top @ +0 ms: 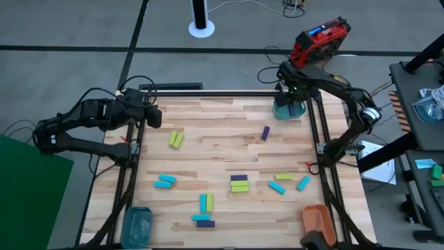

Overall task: Sort blocks
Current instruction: Put the green block into the orange bin

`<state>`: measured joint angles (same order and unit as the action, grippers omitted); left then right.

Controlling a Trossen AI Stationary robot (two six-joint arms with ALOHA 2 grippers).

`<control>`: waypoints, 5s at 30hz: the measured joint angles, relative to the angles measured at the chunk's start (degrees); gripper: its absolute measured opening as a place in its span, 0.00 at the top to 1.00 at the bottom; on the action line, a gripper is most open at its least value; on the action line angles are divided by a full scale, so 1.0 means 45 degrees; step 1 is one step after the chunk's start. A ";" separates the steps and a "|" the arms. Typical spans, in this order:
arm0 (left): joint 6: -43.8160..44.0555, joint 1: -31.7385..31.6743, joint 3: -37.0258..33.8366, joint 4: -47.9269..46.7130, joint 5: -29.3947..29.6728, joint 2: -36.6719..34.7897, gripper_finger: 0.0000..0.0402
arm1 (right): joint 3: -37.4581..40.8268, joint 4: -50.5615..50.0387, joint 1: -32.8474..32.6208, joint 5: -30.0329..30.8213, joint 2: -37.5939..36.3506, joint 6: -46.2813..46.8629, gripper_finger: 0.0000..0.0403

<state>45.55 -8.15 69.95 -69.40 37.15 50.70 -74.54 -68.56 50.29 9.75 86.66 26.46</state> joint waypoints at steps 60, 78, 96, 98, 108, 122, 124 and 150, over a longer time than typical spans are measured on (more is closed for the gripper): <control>-0.0008 0.0001 0.0000 -0.0012 -0.0073 0.0457 0.73 | -0.0005 0.1880 -0.4307 -0.1982 -0.1538 0.2751 0.97; 0.1912 0.0001 0.0000 0.0756 -0.4397 0.2846 0.73 | -0.0010 0.1711 -0.8739 -0.0503 -0.5354 0.3980 0.97; 0.1553 -0.1684 -0.0497 0.0846 -0.7172 0.7780 0.73 | -0.0010 0.1369 -0.6754 -0.0260 -0.5571 -0.0845 0.97; 0.0990 -0.1973 -0.0796 0.1156 -0.7474 0.8083 0.73 | -0.0010 0.1287 -0.6754 -0.0260 -0.5589 -0.0885 0.97; -0.1545 -0.3273 -0.2328 0.2507 -0.7793 0.8597 0.73 | -0.0010 0.1347 -0.6749 -0.0289 -0.5563 -0.0715 0.97; -0.2685 -0.4286 -0.3696 0.4341 -0.7708 0.9166 0.64 | -0.0008 0.1477 -0.6752 -0.0153 -0.5554 0.0474 0.97; -0.2685 -0.4283 -0.3846 0.4455 -0.7708 0.9283 0.64 | -0.0006 0.1501 -0.6751 -0.0150 -0.5554 0.0574 0.97; -0.2972 -0.4267 -0.4948 0.6206 -0.7834 0.9510 0.64 | -0.0005 0.1685 -0.6749 -0.0124 -0.5549 0.1360 0.97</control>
<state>32.18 -27.35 47.69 -41.47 1.89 93.49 -74.56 -60.98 19.92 9.19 61.69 32.58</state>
